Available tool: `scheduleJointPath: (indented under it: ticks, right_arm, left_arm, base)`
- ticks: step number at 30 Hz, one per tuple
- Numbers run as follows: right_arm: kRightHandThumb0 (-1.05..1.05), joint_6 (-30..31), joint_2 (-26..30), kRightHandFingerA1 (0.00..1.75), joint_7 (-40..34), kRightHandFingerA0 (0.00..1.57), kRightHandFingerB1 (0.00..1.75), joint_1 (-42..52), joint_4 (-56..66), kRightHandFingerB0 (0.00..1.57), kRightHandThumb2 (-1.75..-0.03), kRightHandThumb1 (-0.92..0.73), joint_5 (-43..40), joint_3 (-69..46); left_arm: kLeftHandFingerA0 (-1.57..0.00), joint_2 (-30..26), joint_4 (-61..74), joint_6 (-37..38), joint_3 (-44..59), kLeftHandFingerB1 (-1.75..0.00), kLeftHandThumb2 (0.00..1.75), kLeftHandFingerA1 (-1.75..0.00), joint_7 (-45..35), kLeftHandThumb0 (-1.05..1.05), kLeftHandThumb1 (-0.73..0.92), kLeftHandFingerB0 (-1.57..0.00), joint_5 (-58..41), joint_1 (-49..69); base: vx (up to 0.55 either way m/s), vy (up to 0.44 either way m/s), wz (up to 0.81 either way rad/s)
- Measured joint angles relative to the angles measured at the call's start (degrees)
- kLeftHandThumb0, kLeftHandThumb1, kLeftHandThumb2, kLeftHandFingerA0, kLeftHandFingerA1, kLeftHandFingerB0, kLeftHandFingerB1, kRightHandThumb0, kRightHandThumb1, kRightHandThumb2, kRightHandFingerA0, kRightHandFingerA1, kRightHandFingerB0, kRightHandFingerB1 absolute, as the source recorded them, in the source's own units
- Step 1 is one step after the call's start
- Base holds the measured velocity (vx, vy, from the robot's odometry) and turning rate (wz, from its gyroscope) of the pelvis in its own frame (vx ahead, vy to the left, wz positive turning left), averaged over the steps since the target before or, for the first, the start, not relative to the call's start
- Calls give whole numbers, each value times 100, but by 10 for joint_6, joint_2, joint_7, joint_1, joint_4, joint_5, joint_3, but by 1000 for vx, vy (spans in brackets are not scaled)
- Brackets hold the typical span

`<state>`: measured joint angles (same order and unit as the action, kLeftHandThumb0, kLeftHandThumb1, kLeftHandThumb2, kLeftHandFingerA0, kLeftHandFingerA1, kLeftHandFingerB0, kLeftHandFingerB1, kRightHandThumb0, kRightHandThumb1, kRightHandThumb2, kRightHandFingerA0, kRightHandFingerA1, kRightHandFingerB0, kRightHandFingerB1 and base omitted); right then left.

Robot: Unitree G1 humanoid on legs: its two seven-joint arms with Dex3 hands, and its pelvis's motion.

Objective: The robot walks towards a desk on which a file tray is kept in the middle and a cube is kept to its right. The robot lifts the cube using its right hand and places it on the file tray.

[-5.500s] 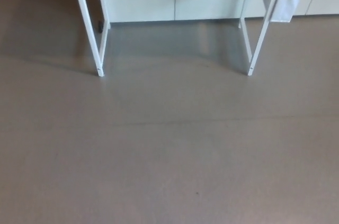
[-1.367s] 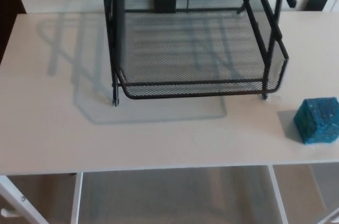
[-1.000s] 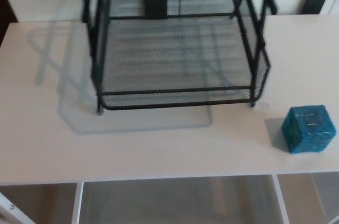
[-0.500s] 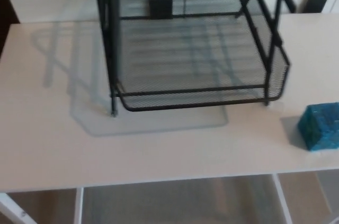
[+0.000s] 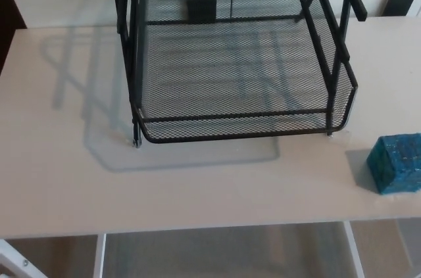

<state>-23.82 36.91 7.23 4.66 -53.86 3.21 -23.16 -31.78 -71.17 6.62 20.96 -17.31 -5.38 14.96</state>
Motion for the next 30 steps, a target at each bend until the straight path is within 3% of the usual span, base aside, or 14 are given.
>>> scheduleJointPath:
  ticks: [2,3,5,6,7,12,13,14,16,18,20,26,27,30]
  right_arm:
    - [-83,10,7,125,6,15,82,-19,34,0,-53,-53,-15,-23]
    - [-98,17,12,105,9,32,78,-29,55,9,-83,-38,-21,-33]
    - [-100,27,22,110,13,37,85,-49,95,16,-83,-38,-32,-47]
    - [-105,32,26,130,15,22,96,-58,118,3,-58,-53,-36,-50]
    - [-105,38,29,102,16,22,78,-65,139,2,-88,-37,-38,-52]
    - [-77,73,41,81,32,16,74,-105,233,0,-55,-37,-51,-49]
    - [-77,80,42,81,35,16,74,-112,249,0,-55,-37,-53,-47]
    - [-39,89,43,55,39,1,55,-119,268,0,-82,-17,-55,-43]
    - [-37,105,46,55,50,3,53,-126,309,0,-83,-21,-57,-28]
    - [-65,119,51,46,62,3,31,-130,346,8,-76,-38,-58,-9]
    - [-65,135,63,25,79,0,18,-131,380,0,-79,-39,-56,18]
    - [-70,178,97,21,126,0,9,-134,425,2,-76,-40,-45,100]
    - [-74,184,102,12,134,0,8,-135,429,4,-76,-42,-41,117]
    - [-73,202,110,10,158,0,7,-146,439,4,-74,-40,-23,177]
  left_arm:
    - [-40,0,0,0,3,-69,127,-90,-1,-105,68,0,-1,-1]
    - [-40,0,1,0,4,-69,127,-90,-2,-105,68,0,-2,-1]
    - [-41,0,1,0,5,-72,127,-90,-4,-105,68,-6,-3,-4]
    - [-33,0,2,0,6,-73,112,-88,-5,-105,63,-5,-3,-5]
    - [-25,0,2,0,6,-92,74,-106,-5,-105,88,0,-3,-6]
    - [-30,0,3,0,8,-91,75,-106,-8,-105,86,-2,-4,-6]
    - [-30,0,4,0,8,-91,75,-106,-8,-105,86,-2,-4,-6]
    - [-29,0,4,0,9,-90,78,-106,-9,-103,84,-3,-4,-6]
    - [-30,0,4,0,9,-93,78,-107,-9,-105,85,-4,-4,-5]
    - [-32,0,5,0,9,-89,80,-105,-9,-101,84,-8,-4,-3]
    - [-33,0,5,0,9,-89,79,-106,-9,-101,82,-10,-4,-1]
    - [-42,0,6,0,9,-81,79,-98,-9,-98,82,-14,-4,2]
    - [-47,0,6,0,9,-68,123,-88,-9,-98,65,-10,-4,3]
    - [-51,-1,7,0,9,-69,122,-89,-9,-94,61,-15,-4,7]
  base:
    - [0,0,0]
    - [0,0,0]
    - [0,0,0]
    - [0,0,0]
    - [0,0,0]
    - [0,0,0]
    - [0,0,0]
    - [0,0,0]
    - [0,0,0]
    - [0,0,0]
    - [0,0,0]
    - [0,0,0]
    - [0,0,0]
    - [0,0,0]
